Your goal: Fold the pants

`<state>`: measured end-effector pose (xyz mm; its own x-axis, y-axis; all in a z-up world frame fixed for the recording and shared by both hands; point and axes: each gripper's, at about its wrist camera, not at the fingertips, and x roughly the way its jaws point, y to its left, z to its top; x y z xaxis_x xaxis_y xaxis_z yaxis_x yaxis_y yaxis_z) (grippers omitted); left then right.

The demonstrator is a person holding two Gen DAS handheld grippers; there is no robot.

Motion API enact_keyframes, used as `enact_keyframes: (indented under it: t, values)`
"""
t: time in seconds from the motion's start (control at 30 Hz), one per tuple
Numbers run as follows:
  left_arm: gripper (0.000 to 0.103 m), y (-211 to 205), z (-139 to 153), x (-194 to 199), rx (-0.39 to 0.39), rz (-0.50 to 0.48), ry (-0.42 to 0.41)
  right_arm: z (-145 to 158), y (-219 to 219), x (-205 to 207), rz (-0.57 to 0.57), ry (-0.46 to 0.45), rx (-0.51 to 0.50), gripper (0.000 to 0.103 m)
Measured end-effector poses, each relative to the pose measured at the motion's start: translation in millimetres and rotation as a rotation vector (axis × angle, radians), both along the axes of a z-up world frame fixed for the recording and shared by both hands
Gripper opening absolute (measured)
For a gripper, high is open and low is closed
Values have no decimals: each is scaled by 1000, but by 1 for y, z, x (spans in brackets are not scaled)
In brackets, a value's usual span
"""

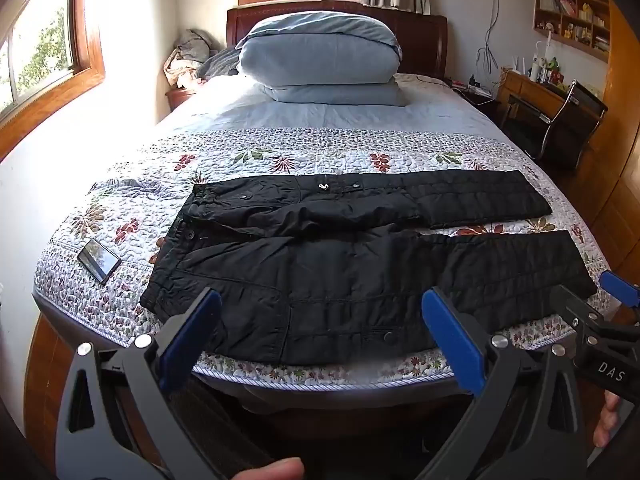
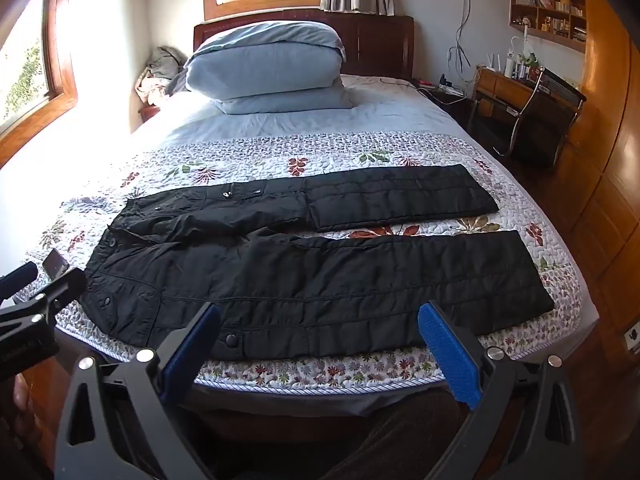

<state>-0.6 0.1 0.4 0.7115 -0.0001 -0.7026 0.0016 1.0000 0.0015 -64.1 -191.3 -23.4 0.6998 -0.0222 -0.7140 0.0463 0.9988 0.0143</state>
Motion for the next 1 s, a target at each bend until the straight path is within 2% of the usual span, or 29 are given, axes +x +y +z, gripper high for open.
enact_keyframes:
  t: [1.0]
  values:
    - [100,1,-2,-1,22,-9,7,-4,-5,3,0,4,9,100]
